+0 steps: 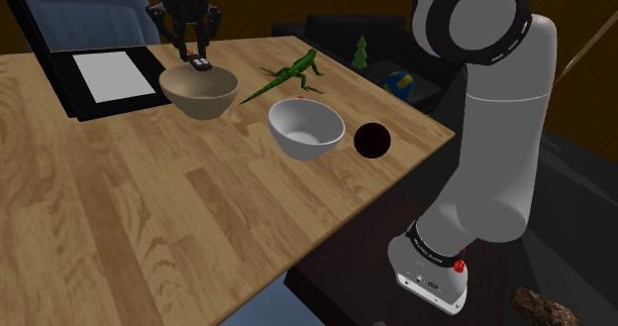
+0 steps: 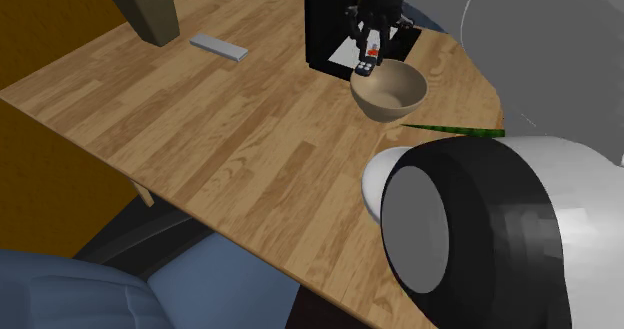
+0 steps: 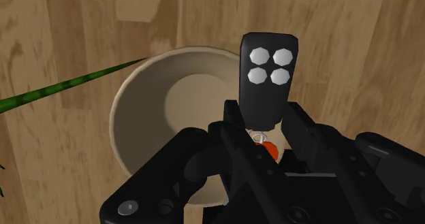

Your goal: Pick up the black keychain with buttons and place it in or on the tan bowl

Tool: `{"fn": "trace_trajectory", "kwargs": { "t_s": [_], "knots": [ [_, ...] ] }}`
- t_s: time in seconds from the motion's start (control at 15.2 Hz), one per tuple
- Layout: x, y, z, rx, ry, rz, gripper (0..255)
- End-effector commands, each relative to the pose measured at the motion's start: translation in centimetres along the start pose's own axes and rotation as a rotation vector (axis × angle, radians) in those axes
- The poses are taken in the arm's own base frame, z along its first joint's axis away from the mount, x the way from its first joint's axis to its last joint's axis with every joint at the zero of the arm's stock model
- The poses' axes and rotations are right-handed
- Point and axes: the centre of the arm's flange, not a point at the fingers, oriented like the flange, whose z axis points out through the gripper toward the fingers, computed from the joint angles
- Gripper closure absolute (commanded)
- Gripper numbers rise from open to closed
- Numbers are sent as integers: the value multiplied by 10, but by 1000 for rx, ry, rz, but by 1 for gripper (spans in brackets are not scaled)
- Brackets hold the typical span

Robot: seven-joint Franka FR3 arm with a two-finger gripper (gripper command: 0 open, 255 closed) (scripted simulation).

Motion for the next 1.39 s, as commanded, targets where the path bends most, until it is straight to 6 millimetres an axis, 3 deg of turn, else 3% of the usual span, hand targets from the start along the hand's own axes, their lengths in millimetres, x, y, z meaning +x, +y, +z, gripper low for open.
{"fn": "trace_trajectory", "kwargs": {
  "t_s": [0.0, 0.2, 1.32],
  "knots": [
    [22, 17, -2, -1, 0, -1, 255],
    [53, 39, -6, -1, 0, -1, 255],
    [57, 37, 79, -1, 0, -1, 255]
  ]
}}
